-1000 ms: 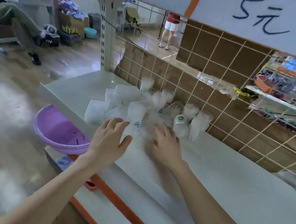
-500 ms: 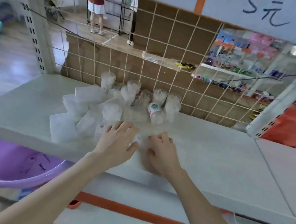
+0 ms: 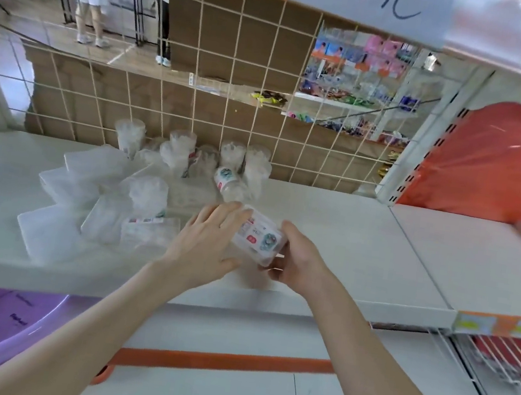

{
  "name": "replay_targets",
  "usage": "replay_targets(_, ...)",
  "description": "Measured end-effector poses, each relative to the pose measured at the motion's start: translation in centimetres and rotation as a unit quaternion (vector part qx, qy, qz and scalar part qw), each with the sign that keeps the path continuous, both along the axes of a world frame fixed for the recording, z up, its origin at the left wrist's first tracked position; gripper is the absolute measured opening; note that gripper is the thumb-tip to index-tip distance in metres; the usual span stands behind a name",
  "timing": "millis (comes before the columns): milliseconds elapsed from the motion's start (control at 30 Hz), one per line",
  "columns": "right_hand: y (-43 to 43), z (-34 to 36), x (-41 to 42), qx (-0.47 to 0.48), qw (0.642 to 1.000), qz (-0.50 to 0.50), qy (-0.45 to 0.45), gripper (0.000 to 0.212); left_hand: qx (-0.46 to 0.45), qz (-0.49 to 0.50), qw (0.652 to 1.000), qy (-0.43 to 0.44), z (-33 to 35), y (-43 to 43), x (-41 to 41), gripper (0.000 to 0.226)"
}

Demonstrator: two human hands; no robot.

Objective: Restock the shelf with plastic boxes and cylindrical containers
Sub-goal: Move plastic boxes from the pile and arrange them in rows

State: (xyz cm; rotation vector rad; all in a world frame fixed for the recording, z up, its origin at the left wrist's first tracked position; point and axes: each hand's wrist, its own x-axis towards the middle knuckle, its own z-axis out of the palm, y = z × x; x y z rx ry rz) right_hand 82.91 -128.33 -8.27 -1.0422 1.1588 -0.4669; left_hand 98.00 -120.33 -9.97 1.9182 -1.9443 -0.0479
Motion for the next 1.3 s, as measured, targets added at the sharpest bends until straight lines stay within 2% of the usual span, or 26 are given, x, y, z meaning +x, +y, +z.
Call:
replay_targets(233, -0.7, -0.1, -0.2, -0.016, 0.997, 0.067, 0.034, 0.047, -0.021, -0.017, 1.0, 0.012, 0.0, -0.6, 0.7, 0.079)
replay_targets(300, -1.0, -0.1, -0.4, -0.089, 0.99, 0.092, 0.061, 0.05, -0.009, -0.029, 0.999, 0.012, 0.1, -0.9, 1.0, 0.078)
replay_targets(367, -1.1, 0.1, -0.6, -0.196, 0.969, 0.116, 0.096, 0.042, -0.002, -0.048, 0.999, 0.004, 0.1, -1.2, 1.0, 0.077)
replay_targets(467, -1.4, 0.6, -0.5, -0.245, 0.955, 0.137, 0.094, 0.028, 0.004, -0.047, 0.999, 0.021, 0.3, -1.5, 0.6, 0.075)
replay_targets(567, -1.6, 0.8, -0.1, -0.182, 0.979, 0.057, 0.077, 0.024, -0.036, 0.006, 0.99, 0.134, 0.4, -1.2, -0.5, 0.073)
replay_targets(633, -1.5, 0.5, 0.2, -0.083, 0.996, -0.009, -0.005, 0.012, -0.046, 0.024, 0.981, 0.189, 0.3, -0.9, -1.8, 0.074)
replay_targets(700, -1.0, 0.3, 0.6, 0.001, 0.994, -0.033, -0.102, 0.001, -0.036, 0.036, 0.973, 0.224, 0.1, -0.7, -3.1, 0.077)
replay_targets(733, -0.8, 0.1, 0.9, 0.018, 0.991, -0.034, -0.127, 0.007, -0.027, 0.052, 0.969, 0.242, 0.0, -0.8, -3.7, 0.079)
replay_targets(867, -0.3, -0.7, 1.4, 0.02, 0.989, -0.015, -0.145, 0.034, -0.03, 0.114, 0.956, 0.27, -0.4, -1.3, -4.5, 0.078)
replay_targets(967, -0.7, -0.6, 0.8, 0.009, 0.99, 0.023, -0.141, 0.023, -0.036, 0.122, 0.963, 0.238, -0.5, -1.6, -4.2, 0.074)
replay_targets(1033, -1.3, -0.5, 0.1, -0.02, 0.991, 0.03, -0.125, 0.019, -0.031, 0.111, 0.975, 0.19, -0.6, -1.8, -3.6, 0.073)
replay_targets(1133, -2.1, -0.4, -1.4, -0.117, 0.986, 0.079, -0.082, 0.029, 0.006, 0.08, 0.984, 0.16, -0.5, -2.1, -2.6, 0.076)
replay_targets(1200, -2.5, -0.2, -2.5, -0.213, 0.963, 0.161, -0.032, 0.046, 0.029, 0.046, 0.985, 0.161, -0.5, -2.2, -2.2, 0.077)
replay_targets(1300, -3.1, 0.1, -3.4, -0.317, 0.901, 0.285, 0.076, 0.068, 0.049, -0.003, 0.987, 0.152, -0.4, -2.3, -2.1, 0.077)
